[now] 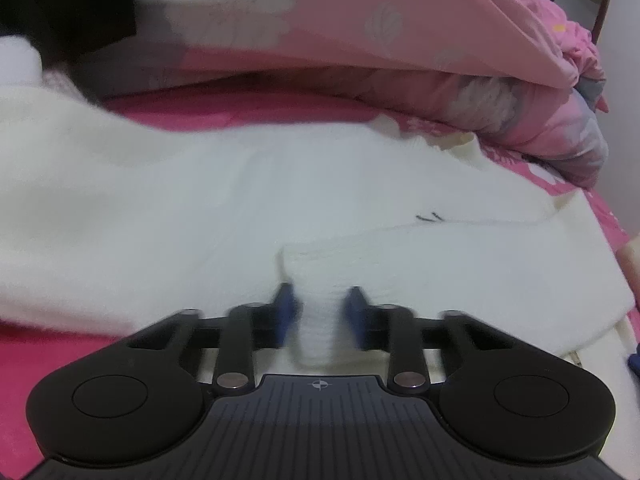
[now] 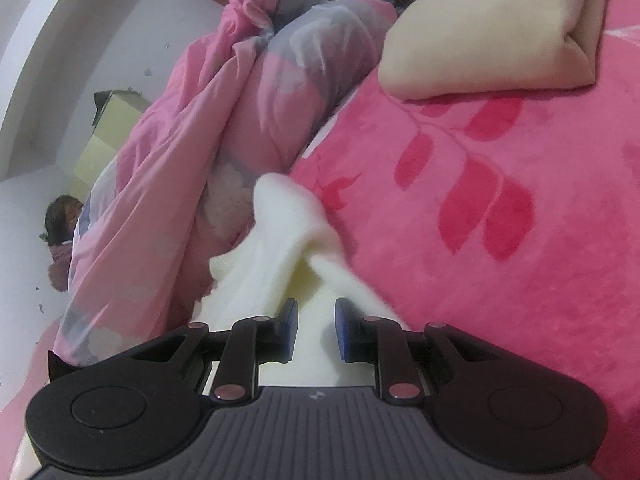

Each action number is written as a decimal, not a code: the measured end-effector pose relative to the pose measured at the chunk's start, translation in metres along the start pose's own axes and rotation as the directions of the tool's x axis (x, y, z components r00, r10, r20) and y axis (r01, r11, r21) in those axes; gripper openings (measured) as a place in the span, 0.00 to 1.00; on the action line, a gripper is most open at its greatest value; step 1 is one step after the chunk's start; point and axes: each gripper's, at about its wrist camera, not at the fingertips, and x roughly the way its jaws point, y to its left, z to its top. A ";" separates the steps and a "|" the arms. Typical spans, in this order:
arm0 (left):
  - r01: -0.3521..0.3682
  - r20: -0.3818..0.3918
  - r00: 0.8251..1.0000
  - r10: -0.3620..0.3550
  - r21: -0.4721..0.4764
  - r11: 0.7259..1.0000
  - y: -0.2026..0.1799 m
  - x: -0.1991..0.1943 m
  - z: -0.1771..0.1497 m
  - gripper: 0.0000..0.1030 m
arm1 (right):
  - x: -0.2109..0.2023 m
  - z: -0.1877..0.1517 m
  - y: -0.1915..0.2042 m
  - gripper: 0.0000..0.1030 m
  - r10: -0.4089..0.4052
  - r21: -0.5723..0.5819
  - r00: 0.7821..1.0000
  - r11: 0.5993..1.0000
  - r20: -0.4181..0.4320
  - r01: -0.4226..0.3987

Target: Fold clothes

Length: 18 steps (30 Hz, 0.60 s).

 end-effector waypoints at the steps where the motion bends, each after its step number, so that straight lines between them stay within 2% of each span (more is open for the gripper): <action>1: -0.008 0.012 1.000 0.008 0.002 1.000 -0.001 -0.001 0.000 0.02 | 0.000 0.000 -0.001 0.21 0.002 0.006 1.000 1.000 -0.002 -0.002; 6: -0.023 0.119 0.993 0.023 0.003 1.000 -0.004 -0.023 0.012 0.02 | -0.001 0.001 -0.007 0.20 0.011 0.039 1.000 0.999 -0.005 -0.011; 11: -0.054 0.258 0.965 0.050 0.010 0.998 -0.002 -0.051 0.035 0.02 | -0.001 0.001 -0.007 0.19 0.002 0.043 1.000 0.999 -0.005 -0.002; 15: -0.071 0.277 0.958 0.074 -0.021 0.997 0.011 -0.057 0.050 0.02 | 0.000 0.001 -0.007 0.19 0.001 0.045 1.000 0.999 -0.005 -0.001; 18: -0.084 0.260 0.962 0.087 -0.022 0.996 0.019 -0.056 0.048 0.02 | 0.000 0.001 -0.007 0.19 0.000 0.045 1.000 0.999 -0.006 0.000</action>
